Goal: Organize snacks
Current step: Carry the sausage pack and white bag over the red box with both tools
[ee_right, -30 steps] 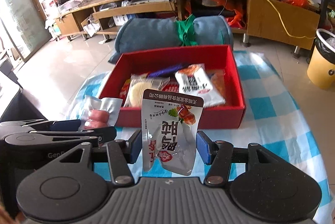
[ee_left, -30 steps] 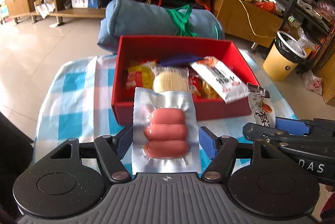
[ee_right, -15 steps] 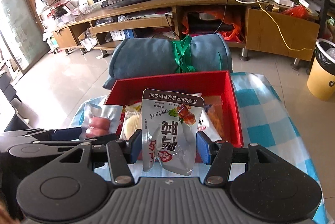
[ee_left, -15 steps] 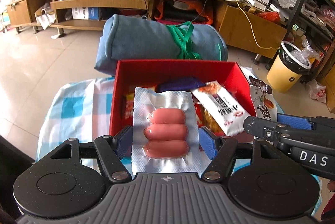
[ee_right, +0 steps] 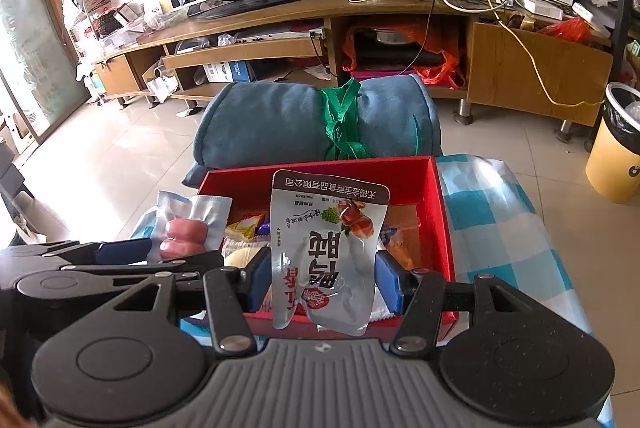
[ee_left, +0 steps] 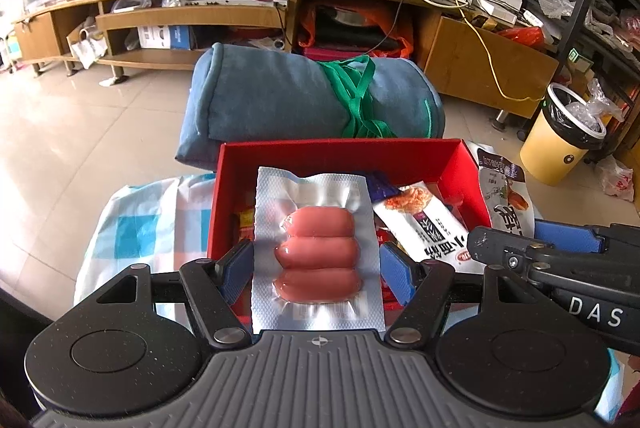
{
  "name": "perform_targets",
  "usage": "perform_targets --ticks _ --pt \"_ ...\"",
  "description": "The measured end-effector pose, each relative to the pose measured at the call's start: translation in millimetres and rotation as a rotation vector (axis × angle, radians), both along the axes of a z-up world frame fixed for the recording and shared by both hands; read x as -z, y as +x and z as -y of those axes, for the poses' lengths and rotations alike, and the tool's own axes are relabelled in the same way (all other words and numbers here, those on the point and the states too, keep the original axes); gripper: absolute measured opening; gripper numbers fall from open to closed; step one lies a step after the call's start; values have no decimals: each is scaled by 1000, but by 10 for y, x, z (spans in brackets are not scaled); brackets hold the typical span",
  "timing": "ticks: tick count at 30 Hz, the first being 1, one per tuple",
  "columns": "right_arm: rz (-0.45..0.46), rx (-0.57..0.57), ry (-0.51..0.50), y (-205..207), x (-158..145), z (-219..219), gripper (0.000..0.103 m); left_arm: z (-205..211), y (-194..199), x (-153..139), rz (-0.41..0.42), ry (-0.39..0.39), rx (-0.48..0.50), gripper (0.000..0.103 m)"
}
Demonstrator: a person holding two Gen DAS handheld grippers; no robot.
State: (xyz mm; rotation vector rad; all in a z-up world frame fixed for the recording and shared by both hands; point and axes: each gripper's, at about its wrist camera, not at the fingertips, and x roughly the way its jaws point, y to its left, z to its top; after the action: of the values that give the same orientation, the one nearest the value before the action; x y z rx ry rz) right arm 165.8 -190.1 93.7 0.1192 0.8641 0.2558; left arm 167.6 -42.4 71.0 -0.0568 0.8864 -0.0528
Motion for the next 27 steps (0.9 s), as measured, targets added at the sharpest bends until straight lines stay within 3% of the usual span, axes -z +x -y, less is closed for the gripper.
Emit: perform_targets --ticks 27 --pt "-35 5 7 427 102 -22 50 -8 386 58 -15 34 -26 74"
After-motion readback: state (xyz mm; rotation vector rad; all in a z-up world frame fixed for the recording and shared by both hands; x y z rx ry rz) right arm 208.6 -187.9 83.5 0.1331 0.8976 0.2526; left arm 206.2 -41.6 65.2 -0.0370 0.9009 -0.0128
